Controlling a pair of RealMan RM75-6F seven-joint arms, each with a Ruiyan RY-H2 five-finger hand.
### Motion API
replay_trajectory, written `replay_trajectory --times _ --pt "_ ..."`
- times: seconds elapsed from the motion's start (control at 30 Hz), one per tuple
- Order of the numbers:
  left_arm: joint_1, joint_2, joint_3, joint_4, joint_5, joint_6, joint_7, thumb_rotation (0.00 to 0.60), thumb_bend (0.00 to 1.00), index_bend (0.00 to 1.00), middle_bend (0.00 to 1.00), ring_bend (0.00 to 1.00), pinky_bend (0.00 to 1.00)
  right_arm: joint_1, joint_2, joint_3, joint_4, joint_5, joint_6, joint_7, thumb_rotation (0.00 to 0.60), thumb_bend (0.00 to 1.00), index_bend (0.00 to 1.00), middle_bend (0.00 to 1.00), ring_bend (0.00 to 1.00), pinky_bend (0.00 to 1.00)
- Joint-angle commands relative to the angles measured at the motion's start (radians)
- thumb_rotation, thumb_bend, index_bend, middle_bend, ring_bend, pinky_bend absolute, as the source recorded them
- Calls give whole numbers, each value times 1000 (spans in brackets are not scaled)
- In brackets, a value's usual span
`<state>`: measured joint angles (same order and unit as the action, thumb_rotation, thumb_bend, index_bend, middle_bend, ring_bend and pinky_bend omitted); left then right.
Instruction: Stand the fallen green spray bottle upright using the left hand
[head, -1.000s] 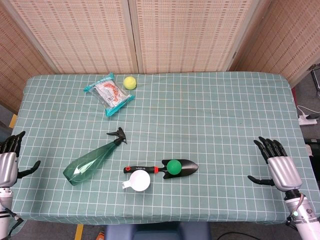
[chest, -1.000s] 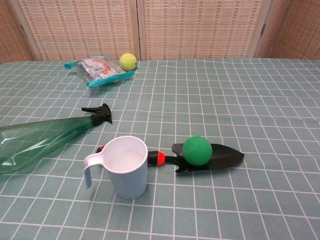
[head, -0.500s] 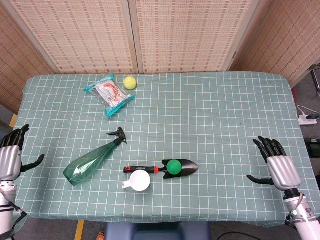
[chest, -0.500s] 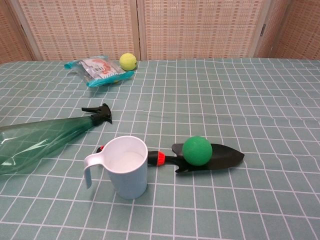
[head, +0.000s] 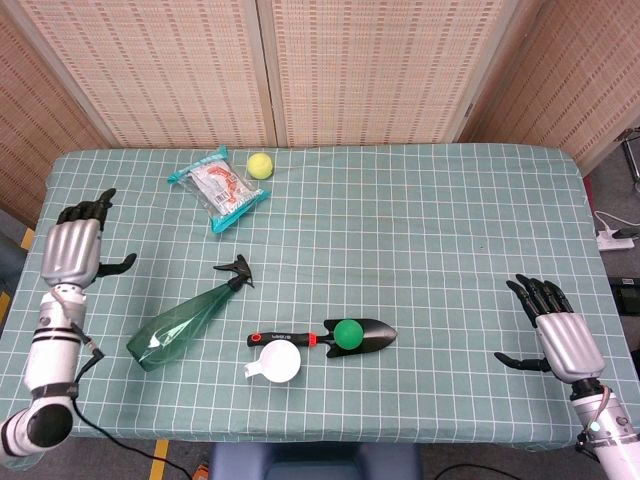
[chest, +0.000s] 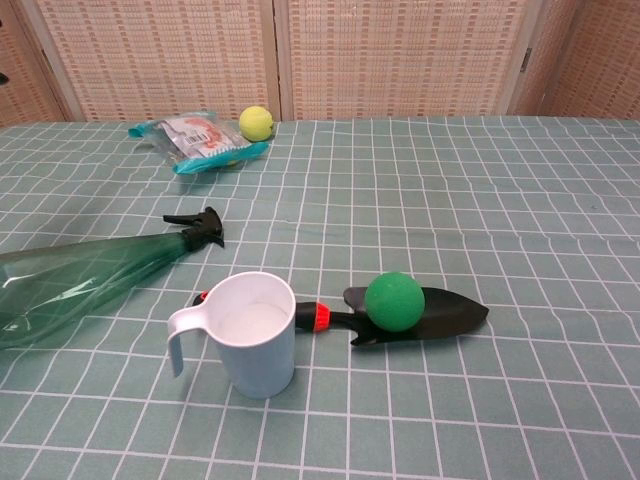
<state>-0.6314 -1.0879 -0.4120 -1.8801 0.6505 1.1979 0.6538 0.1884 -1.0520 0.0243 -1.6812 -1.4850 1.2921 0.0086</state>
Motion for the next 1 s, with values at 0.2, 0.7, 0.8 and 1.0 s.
replay_trajectory --times 0.2,0.7,0.8,1.0 --pt "-489 -211 -62 98 -833 133 547 600 197 93 193 145 171 7 12 -1 -6 15 -25 23 600 0 0 0 0 0" --pt "-702 -516 -180 540 -1201 337 826 600 196 85 195 149 158 17 27 -5 -16 29 -59 38 600 0 0 0 0 0" --pt "-722 -563 -193 577 -1184 347 854 600 197 85 200 152 158 20 27 -2 -18 37 -65 45 600 0 0 0 0 0" --pt "-750 -640 -291 651 -1210 387 863 600 195 99 215 165 154 22 31 -3 -21 40 -71 46 600 0 0 0 0 0"
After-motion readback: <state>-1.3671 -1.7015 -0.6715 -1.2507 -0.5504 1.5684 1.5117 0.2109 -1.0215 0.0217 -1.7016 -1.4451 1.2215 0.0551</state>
